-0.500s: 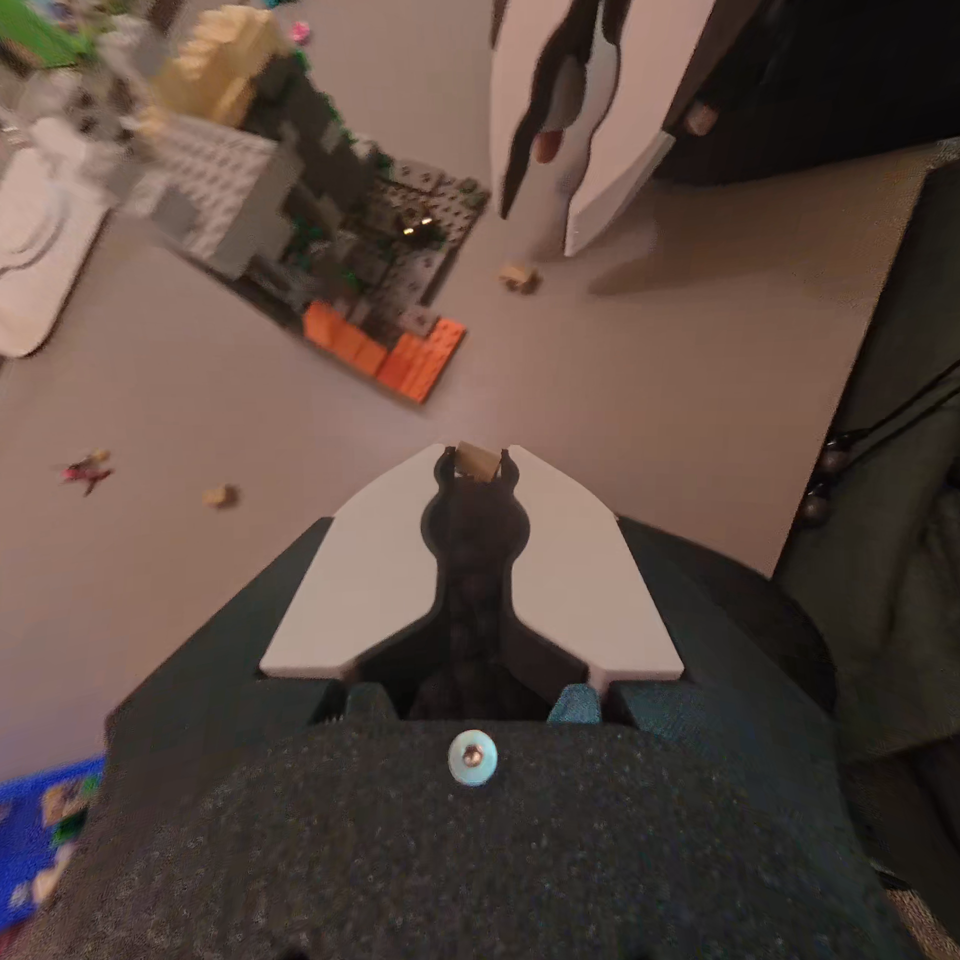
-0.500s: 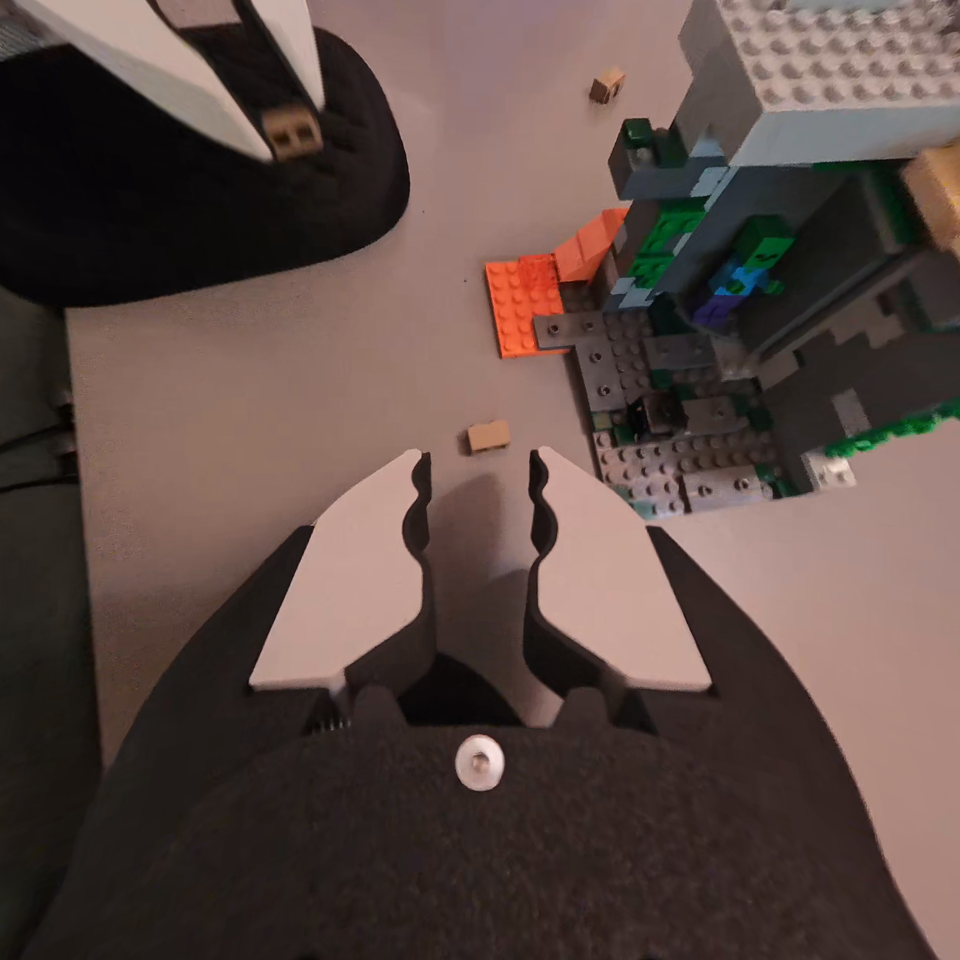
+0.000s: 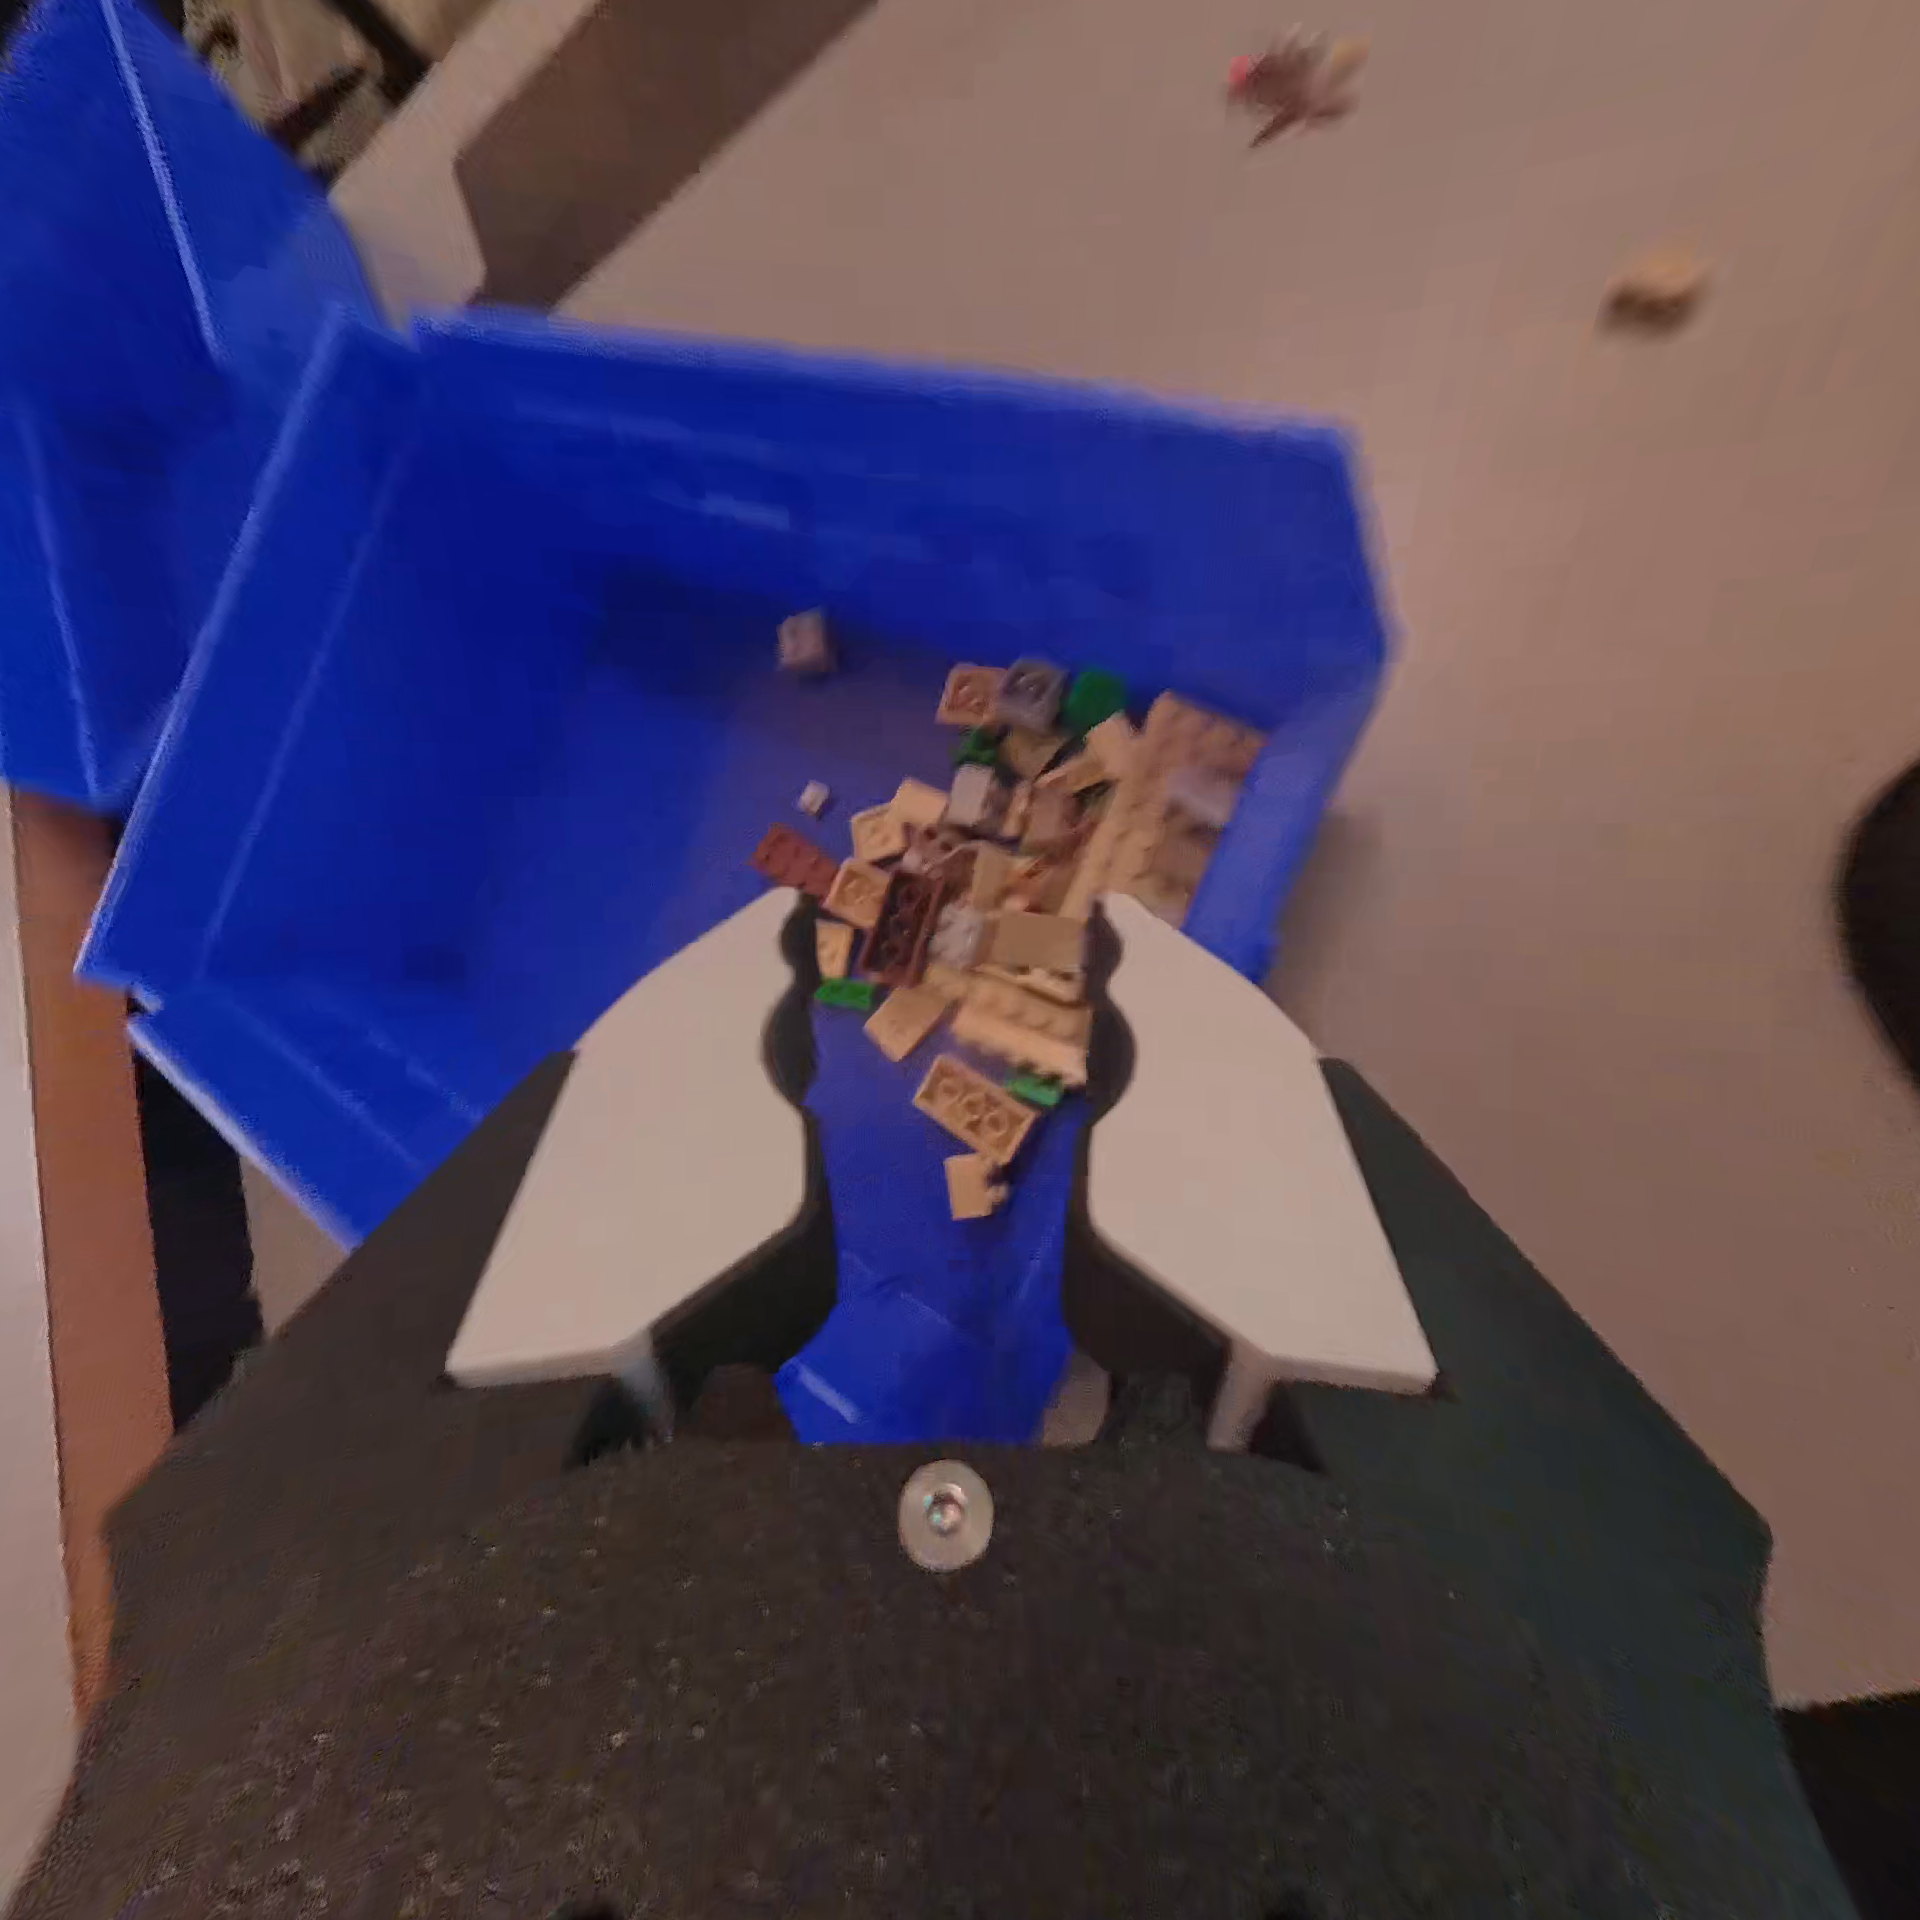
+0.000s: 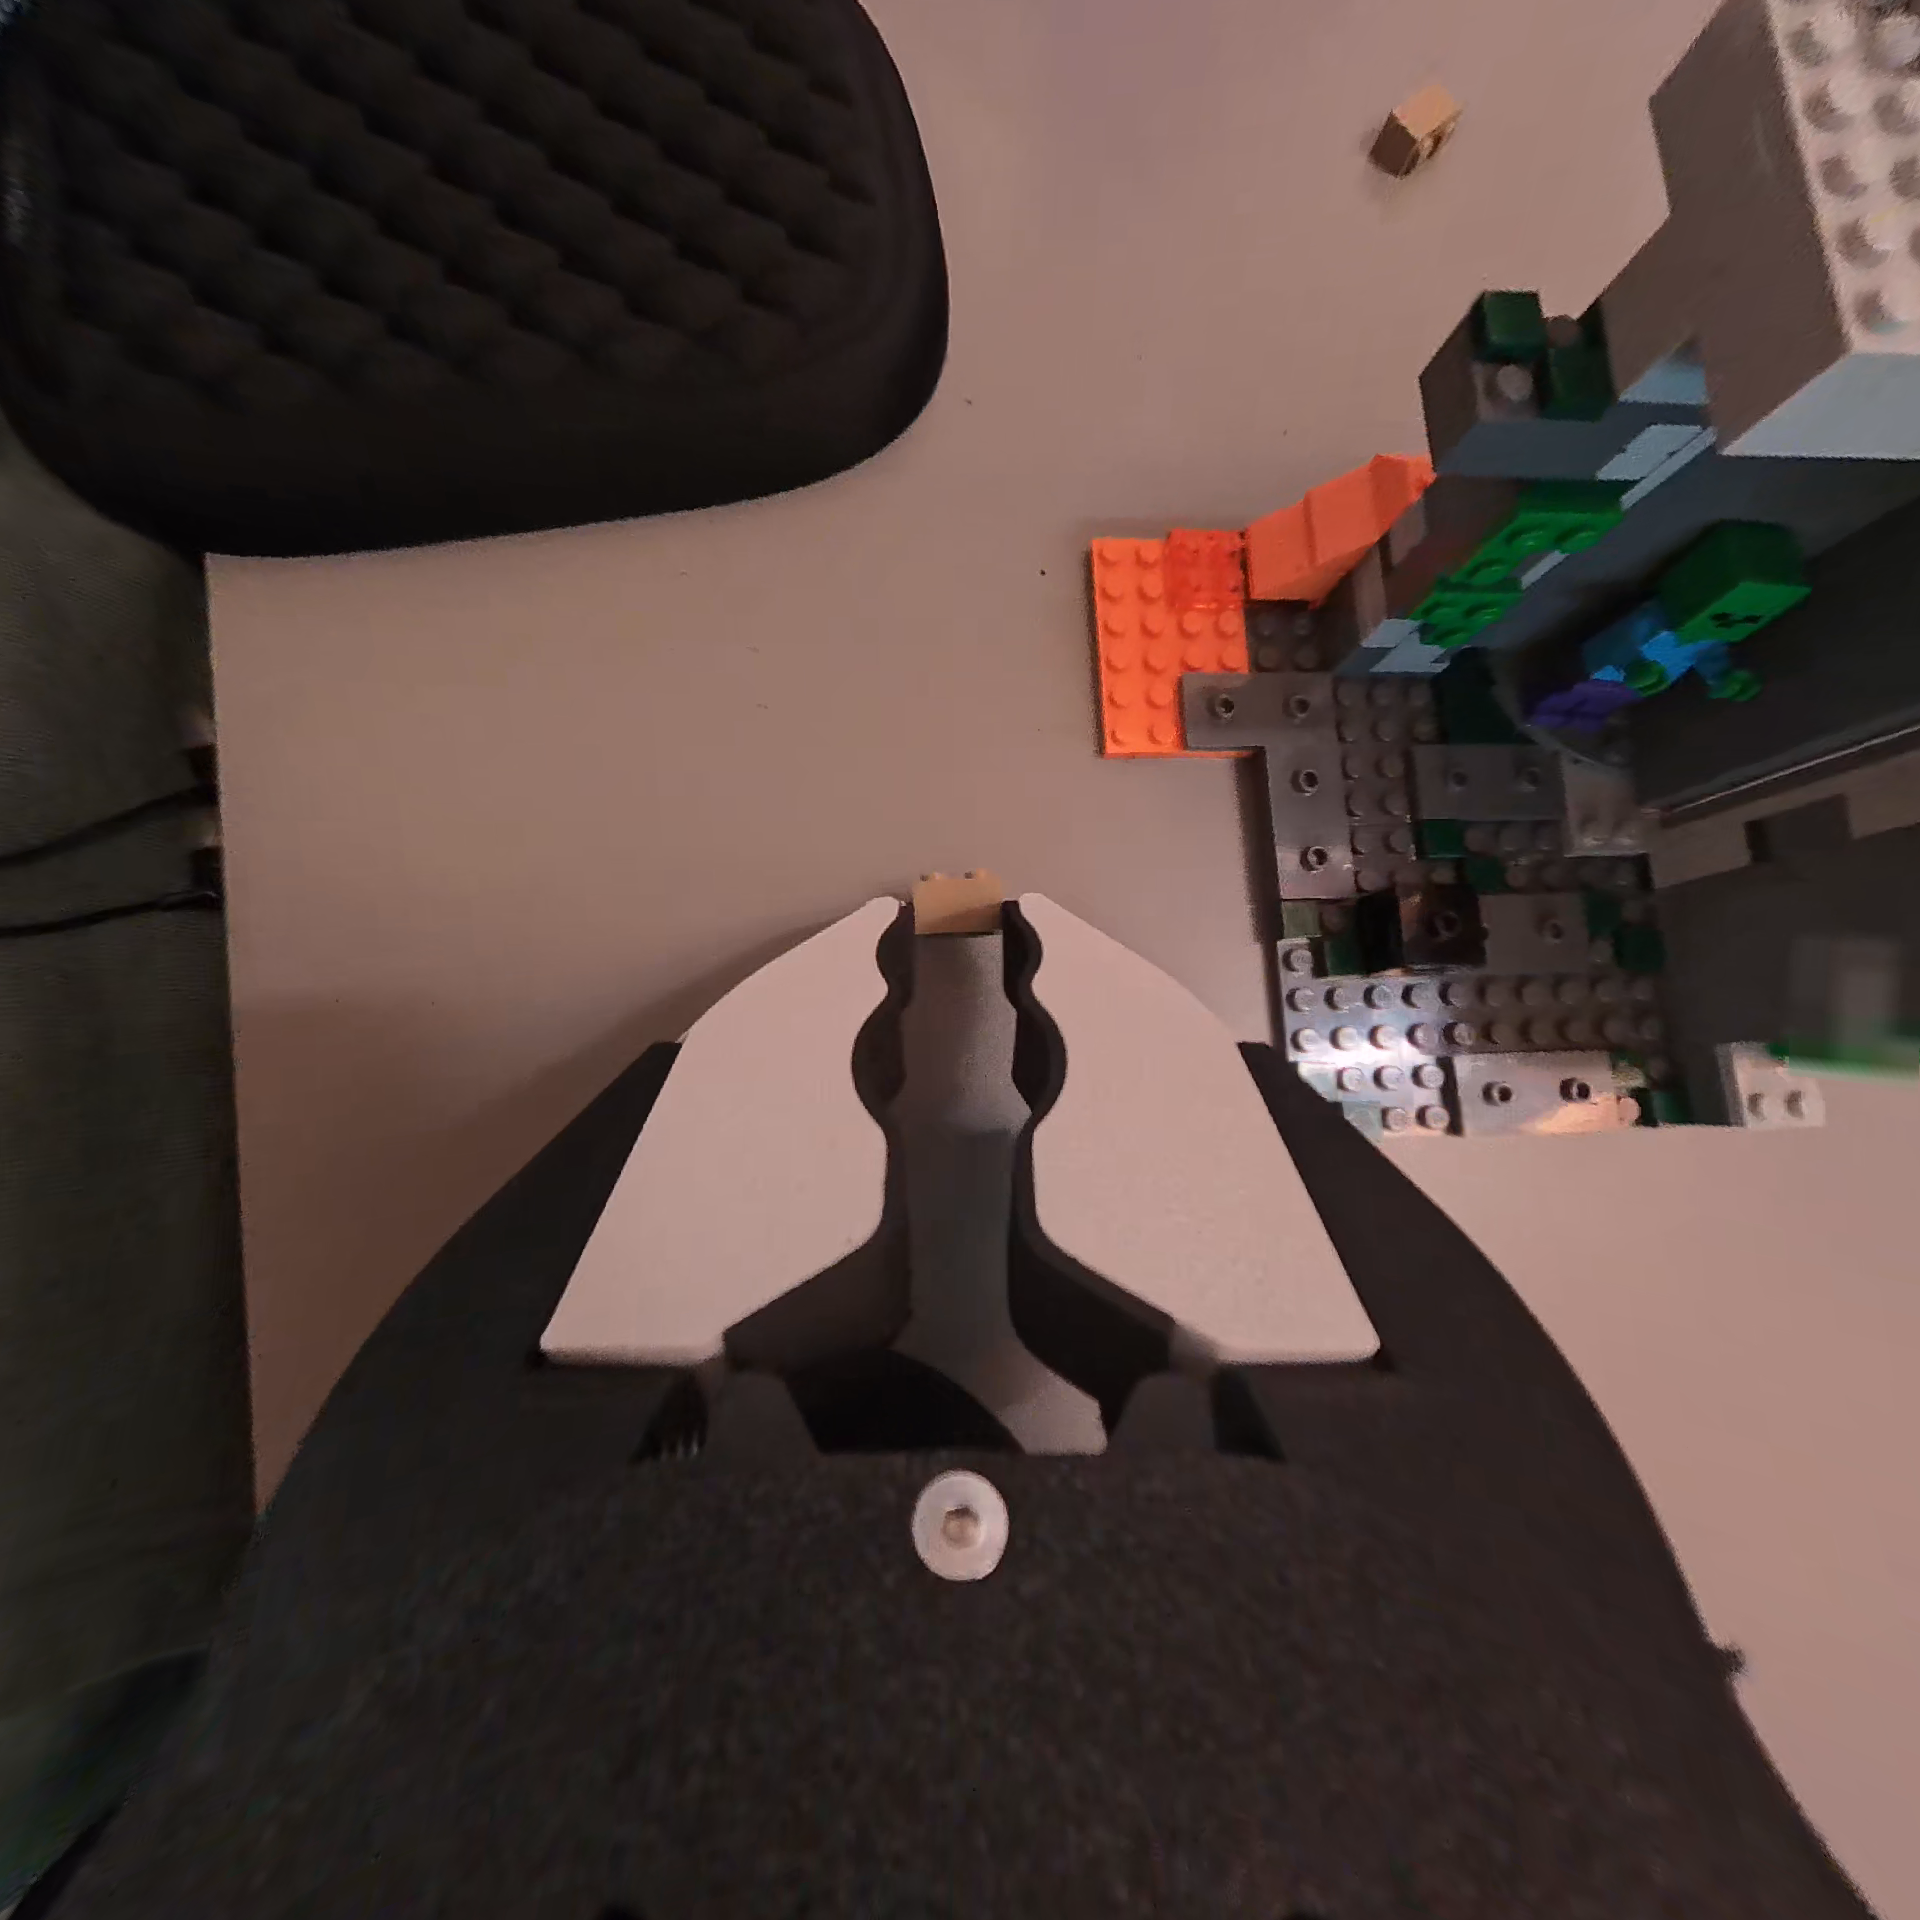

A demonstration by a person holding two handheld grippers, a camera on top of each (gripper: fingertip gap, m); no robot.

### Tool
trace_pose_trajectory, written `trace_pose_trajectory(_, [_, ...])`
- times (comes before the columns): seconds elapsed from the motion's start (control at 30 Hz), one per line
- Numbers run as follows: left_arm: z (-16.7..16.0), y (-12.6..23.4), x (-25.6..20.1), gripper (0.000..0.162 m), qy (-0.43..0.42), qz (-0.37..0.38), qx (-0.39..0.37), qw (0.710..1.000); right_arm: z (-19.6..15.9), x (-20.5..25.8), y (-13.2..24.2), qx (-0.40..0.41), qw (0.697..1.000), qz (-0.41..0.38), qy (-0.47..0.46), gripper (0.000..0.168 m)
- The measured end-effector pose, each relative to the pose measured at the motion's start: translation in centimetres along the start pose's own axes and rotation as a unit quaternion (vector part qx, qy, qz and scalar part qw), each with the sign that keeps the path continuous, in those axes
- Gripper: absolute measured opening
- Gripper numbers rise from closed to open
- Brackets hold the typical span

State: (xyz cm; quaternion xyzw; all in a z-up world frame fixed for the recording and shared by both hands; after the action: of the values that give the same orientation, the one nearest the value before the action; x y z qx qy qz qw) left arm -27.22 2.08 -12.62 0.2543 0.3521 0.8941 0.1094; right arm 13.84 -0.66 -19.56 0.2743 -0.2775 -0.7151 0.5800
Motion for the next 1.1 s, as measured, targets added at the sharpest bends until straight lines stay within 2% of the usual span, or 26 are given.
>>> trace_pose_trajectory(0.07, [-0.7,-0.8,0.7,0.064,0.0,0.012,0.017,1.0,0.1,0.3,0.4,-0.011,1.0,-0.003,-0.004,0.016])
trace_pose_trajectory(0.13, [-0.5,-0.9,0.1,0.069,-0.01,0.007,-0.002,1.0,0.3,0.6,0.7,-0.026,1.0,-0.003,-0.008,0.016])
trace_pose_trajectory(0.23, [0.6,-0.3,-2.1,0.067,-0.034,-0.007,-0.069,0.997,0.6,0.9,1.0,-0.042,0.999,0.0,-0.011,0.016])
trace_pose_trajectory(0.3, [0.9,-0.1,-3.1,0.065,-0.04,-0.002,-0.081,0.996,1.0,1.1,1.0,-0.05,0.999,0.001,-0.01,0.016])
trace_pose_trajectory(0.43, [2.4,1.0,-7.4,0.052,-0.061,-0.075,-0.164,0.982,2.4,1.8,1.3,-0.105,0.994,0.029,-0.019,0.016])
trace_pose_trajectory(0.53, [4.2,2.8,-12.6,0.05,-0.125,-0.145,-0.262,0.946,4.3,2.7,1.9,-0.191,0.976,0.091,-0.057,0.016])
trace_pose_trajectory(0.67, [6.0,5.6,-19.2,0.044,-0.221,-0.193,-0.381,0.877,6.6,3.0,2.8,-0.3,0.922,0.196,-0.145,0.016])
trace_pose_trajectory(0.8, [7.4,7.9,-23.1,0.037,-0.249,-0.226,-0.451,0.826,7.7,3.1,2.8,-0.335,0.876,0.276,-0.21,0.016])
trace_pose_trajectory(0.93, [8.2,8.7,-24.6,0.034,-0.273,-0.223,-0.476,0.806,8.1,3.5,2.7,-0.343,0.845,0.331,-0.241,0.016])
trace_pose_trajectory(1.07, [8.4,8.9,-24.8,0.013,-0.289,-0.202,-0.491,0.797,8.3,3.8,2.6,-0.347,0.831,0.355,-0.25,0.016])
trace_pose_trajectory(1.1, [8.4,9.0,-24.8,0.013,-0.29,-0.202,-0.492,0.796,8.3,3.8,2.6,-0.347,0.83,0.357,-0.25,0.016])
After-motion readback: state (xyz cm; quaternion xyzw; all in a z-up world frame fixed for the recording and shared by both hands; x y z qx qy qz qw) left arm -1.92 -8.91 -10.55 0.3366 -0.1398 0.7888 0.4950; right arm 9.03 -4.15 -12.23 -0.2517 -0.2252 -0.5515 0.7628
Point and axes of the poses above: each gripper's, where its closed fingertips meet, y back along the fingers, z out of its top, x = y × z across the jaws, the point moved 7 cm from there along y, back along the fingers, and after that the axes turned 2 degrees about -x, right-handed, at the moved point
